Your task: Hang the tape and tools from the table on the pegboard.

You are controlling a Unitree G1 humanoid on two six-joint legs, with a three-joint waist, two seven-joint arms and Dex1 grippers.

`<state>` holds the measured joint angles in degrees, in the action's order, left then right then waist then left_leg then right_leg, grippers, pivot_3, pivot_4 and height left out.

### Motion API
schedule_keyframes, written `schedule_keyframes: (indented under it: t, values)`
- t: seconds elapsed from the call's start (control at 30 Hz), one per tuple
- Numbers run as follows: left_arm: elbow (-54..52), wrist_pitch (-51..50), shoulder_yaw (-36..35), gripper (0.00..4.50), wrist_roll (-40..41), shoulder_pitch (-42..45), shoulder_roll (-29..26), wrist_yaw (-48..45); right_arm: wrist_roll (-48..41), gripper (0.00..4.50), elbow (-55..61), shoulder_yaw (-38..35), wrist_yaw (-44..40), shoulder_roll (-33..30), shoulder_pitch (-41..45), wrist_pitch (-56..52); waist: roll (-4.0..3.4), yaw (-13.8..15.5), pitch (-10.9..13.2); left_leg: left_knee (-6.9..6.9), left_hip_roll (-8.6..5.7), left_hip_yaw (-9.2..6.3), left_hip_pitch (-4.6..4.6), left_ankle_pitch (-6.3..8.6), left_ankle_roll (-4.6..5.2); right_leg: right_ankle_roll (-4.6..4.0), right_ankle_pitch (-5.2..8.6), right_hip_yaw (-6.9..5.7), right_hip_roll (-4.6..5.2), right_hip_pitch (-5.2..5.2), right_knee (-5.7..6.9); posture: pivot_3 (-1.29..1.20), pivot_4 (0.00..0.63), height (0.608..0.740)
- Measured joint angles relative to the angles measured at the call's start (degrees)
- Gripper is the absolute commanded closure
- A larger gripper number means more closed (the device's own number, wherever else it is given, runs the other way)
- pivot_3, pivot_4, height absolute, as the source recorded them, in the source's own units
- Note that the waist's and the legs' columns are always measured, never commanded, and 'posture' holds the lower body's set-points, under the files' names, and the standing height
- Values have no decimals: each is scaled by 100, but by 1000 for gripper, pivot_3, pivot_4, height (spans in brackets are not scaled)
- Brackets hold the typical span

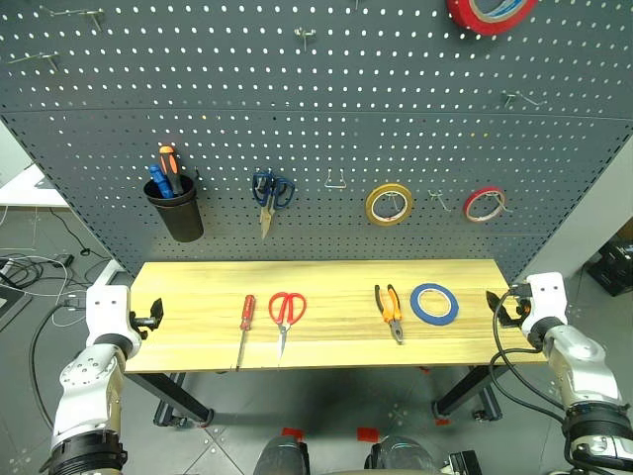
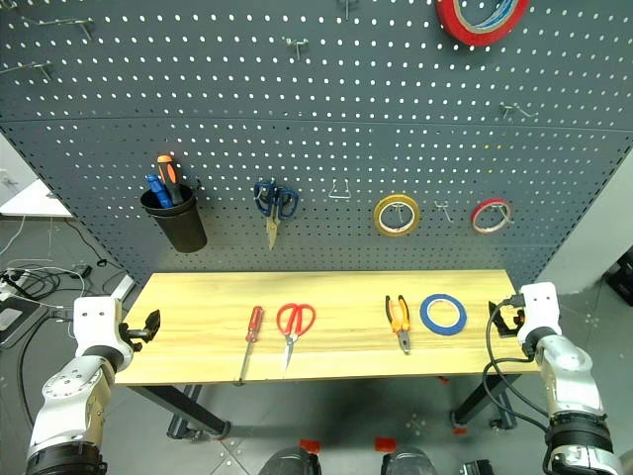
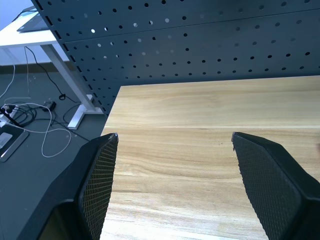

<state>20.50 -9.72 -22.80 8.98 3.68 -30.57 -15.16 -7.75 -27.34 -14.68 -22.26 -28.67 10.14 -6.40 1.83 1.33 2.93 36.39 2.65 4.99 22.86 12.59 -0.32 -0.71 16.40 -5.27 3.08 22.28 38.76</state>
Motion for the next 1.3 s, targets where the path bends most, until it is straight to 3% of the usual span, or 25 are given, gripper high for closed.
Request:
schedule_keyframes:
  t: [0.77, 1.13, 1.3]
  values:
    - [-2, -16, -3, 661, -232, -79, -167, 322, 22, 0, 79, 40, -42, -5, -51, 108, -1, 3, 2, -1, 1, 0, 0, 0, 0, -1, 0, 1, 0, 0, 0, 74, 25, 740]
    - [-272, 19, -1, 661, -242, -377, -195, 44, 277, 0, 609, 377, -151, -134, -410, 88, -19, 7, 80, -6, 2, 1, -2, 0, -1, -9, 6, 1, 2, 0, -2, 80, 86, 740]
    - [-1034, -64, 78, 661, -209, -663, -226, -291, 494, 0, 1277, 707, -428, -413, -721, -75, -35, 13, 266, -15, 4, 3, -7, 0, -1, -17, 12, 4, 4, 0, -4, 79, 128, 740]
